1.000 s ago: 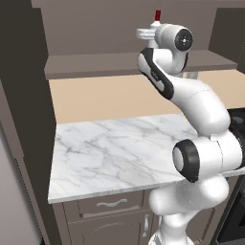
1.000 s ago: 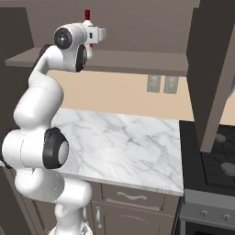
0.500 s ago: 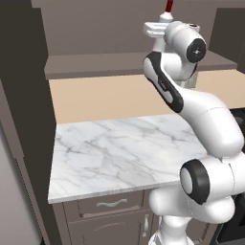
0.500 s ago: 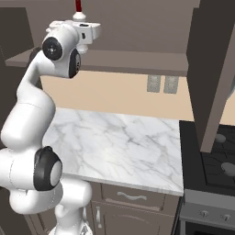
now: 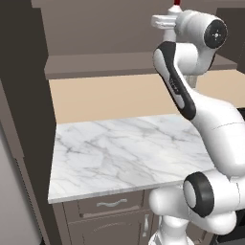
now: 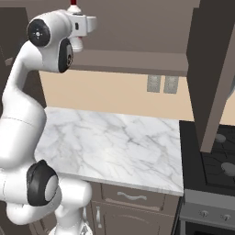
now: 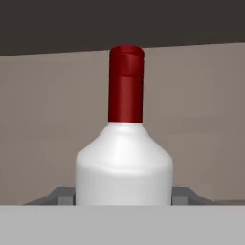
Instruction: Open the cabinet directly in front. Then move the liquor and the mug to the dining counter with the candle on it.
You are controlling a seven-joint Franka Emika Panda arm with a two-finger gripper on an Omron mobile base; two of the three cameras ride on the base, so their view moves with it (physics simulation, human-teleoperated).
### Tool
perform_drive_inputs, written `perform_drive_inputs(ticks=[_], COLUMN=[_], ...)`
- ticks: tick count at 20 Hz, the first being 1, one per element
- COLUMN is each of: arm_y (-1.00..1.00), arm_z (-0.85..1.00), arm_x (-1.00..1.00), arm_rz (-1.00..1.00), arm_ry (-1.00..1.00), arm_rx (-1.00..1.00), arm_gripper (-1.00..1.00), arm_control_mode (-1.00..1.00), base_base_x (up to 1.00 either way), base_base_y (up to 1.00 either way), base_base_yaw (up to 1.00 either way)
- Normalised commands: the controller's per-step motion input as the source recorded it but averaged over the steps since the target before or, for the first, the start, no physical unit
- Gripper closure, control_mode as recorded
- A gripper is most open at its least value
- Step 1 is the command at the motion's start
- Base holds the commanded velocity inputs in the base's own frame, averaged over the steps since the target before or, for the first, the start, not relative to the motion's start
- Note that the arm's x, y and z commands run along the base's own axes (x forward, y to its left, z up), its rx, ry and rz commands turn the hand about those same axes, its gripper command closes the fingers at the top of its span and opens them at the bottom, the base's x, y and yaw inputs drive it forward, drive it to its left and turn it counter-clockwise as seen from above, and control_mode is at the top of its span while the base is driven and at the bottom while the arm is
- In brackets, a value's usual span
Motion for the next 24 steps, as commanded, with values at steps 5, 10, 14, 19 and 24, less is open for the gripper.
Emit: perform_drive_inputs(ticks=[5, 10, 14, 19, 24], arm_y=[-0.07, 0.0, 0.0, 0.0, 0.0], arm_z=[-0.03, -0.06, -0.19, -0.5, -0.92], arm_x=[-0.8, -0.88, -1.0, -1.0, -0.75], arm_rz=[0.0, 0.0, 0.0, 0.0, 0.0], arm_ry=[0.31, 0.17, -0.01, -0.11, -0.13], arm_rx=[0.0, 0.0, 0.0, 0.0, 0.0], arm_gripper=[1.0, 1.0, 1.0, 1.0, 1.0], arm_control_mode=[-1.0, -1.0, -1.0, -1.0, -1.0], base_base_x=[0.0, 0.0, 0.0, 0.0, 0.0], base_base_y=[0.0, 0.0, 0.0, 0.0, 0.0], base_base_yaw=[0.0, 0.0, 0.0, 0.0, 0.0])
